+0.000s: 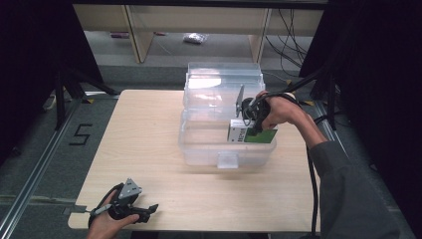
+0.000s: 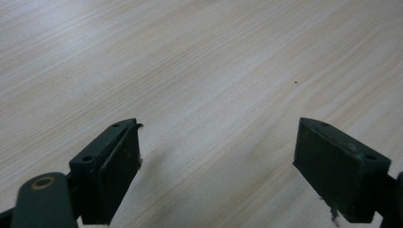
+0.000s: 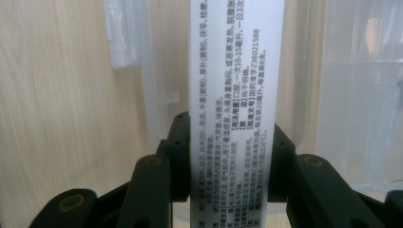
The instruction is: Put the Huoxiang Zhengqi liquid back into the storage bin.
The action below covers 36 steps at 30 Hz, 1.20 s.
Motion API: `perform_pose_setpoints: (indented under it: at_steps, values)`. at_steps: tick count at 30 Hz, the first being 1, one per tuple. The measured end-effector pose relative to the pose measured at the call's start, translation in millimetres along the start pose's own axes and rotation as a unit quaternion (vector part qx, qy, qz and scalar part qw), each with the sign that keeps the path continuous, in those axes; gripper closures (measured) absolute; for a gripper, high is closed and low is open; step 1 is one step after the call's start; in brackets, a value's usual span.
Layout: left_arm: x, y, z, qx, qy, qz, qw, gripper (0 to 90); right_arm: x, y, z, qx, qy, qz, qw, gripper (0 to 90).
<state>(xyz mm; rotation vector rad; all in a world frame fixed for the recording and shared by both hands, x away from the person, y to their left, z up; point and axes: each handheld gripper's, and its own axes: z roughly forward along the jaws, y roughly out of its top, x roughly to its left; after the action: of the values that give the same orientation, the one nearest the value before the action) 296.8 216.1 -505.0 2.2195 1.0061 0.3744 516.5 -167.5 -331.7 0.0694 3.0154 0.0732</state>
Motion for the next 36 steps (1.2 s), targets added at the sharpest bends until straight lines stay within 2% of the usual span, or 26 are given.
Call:
perform_pose_setpoints:
  at_steps: [1, 2, 6, 7, 10, 11, 12, 13, 14, 21, 25, 27, 28, 29, 30, 31, 33, 34, 35, 36]
  values:
    - [0.0, 0.0, 0.0, 0.0, 0.0, 0.0, 1.0, 15.1, 0.9, -0.5, 1.6, 0.004, 0.007, 0.011, 0.9999, 63.9]
    - [0.1, 0.1, -0.3, 0.003, 0.0, 0.001, 1.0, 15.1, 0.9, -0.5, 1.6, 0.004, 0.007, 0.011, 0.9999, 63.9]
    - [-0.2, -0.1, 0.1, 0.0, 0.0, 0.0, 1.0, 15.1, -1.0, -1.7, 9.7, 0.005, 0.012, 0.005, 0.9999, 63.9]
    - [0.7, -0.1, -0.3, 0.006, 0.001, 0.006, 1.0, 15.1, -2.0, -1.3, 13.0, 0.002, 0.01, -0.005, 0.9999, 63.9]
    - [0.6, 0.0, -0.3, 0.006, 0.001, 0.006, 1.0, 15.1, -2.3, -0.9, 15.4, 0.004, 0.011, -0.004, 0.9999, 63.9]
    - [0.5, 0.1, -0.1, 0.006, 0.0, 0.006, 1.0, 15.1, -1.7, -1.6, 17.6, 0.007, 0.016, 0.01, 0.9998, 63.9]
    - [0.5, 0.1, -0.1, 0.006, 0.0, 0.006, 1.0, 15.1, -1.7, -1.6, 17.6, 0.007, 0.016, 0.01, 0.9998, 63.9]
    - [0.6, 0.0, -0.2, 0.006, 0.0, 0.006, 1.0, 15.1, -3.5, -1.5, 21.5, 0.005, 0.018, -0.003, 0.9998, 63.9]
    - [0.7, 0.0, -0.2, 0.006, 0.001, 0.006, 1.0, 15.1, -2.3, -2.3, 23.1, 0.01, 0.019, 0.009, 0.9997, 63.9]
    - [0.6, 0.0, -0.1, 0.006, 0.0, 0.006, 1.0, 15.1, -5.1, -3.5, 32.5, 0.002, 0.023, -0.004, 0.9997, 63.8]
    - [0.7, 0.1, -0.2, 0.006, 0.0, 0.006, 1.0, 15.1, -5.7, -4.8, 38.1, 0.004, 0.026, 0.003, 0.9996, 63.8]
    - [0.6, 0.1, -0.1, 0.006, 0.0, 0.006, 1.0, 15.1, -6.4, -5.9, 42.3, 0.003, 0.029, -0.002, 0.9996, 63.8]
    - [0.6, 0.1, -0.1, 0.006, 0.0, 0.006, 1.0, 15.1, -4.9, -6.6, 44.5, 0.012, 0.03, 0.009, 0.9994, 63.8]
    - [0.6, 0.2, -0.1, 0.006, 0.0, 0.006, 1.0, 15.1, -5.3, -6.8, 45.5, 0.015, 0.032, 0.006, 0.9994, 63.8]
    - [0.6, 0.2, -0.1, 0.006, 0.0, 0.006, 1.0, 15.1, -6.6, -7.4, 48.0, 0.005, 0.032, -0.008, 0.9994, 63.8]
    - [0.5, 0.1, -0.1, 0.006, 0.0, 0.006, 1.0, 15.1, -5.9, -7.8, 49.4, 0.007, 0.034, -0.001, 0.9994, 63.8]
    - [0.5, 0.2, -0.1, 0.006, 0.0, 0.006, 1.0, 15.1, -6.0, -7.7, 50.6, 0.006, 0.03, -0.003, 0.9995, 63.7]
    - [0.5, 0.2, -0.2, 0.006, 0.0, 0.006, 1.0, 15.1, -4.6, -8.6, 52.8, 0.009, 0.036, 0.012, 0.9993, 63.7]
    - [0.5, 0.2, -0.2, 0.006, 0.0, 0.006, 1.0, 15.1, -6.0, -8.5, 54.8, 0.0, 0.037, -0.005, 0.9993, 63.7]
    - [0.5, 0.1, -0.1, 0.006, 0.0, 0.006, 1.0, 15.1, -4.5, -8.9, 56.0, 0.005, 0.036, 0.005, 0.9993, 63.7]
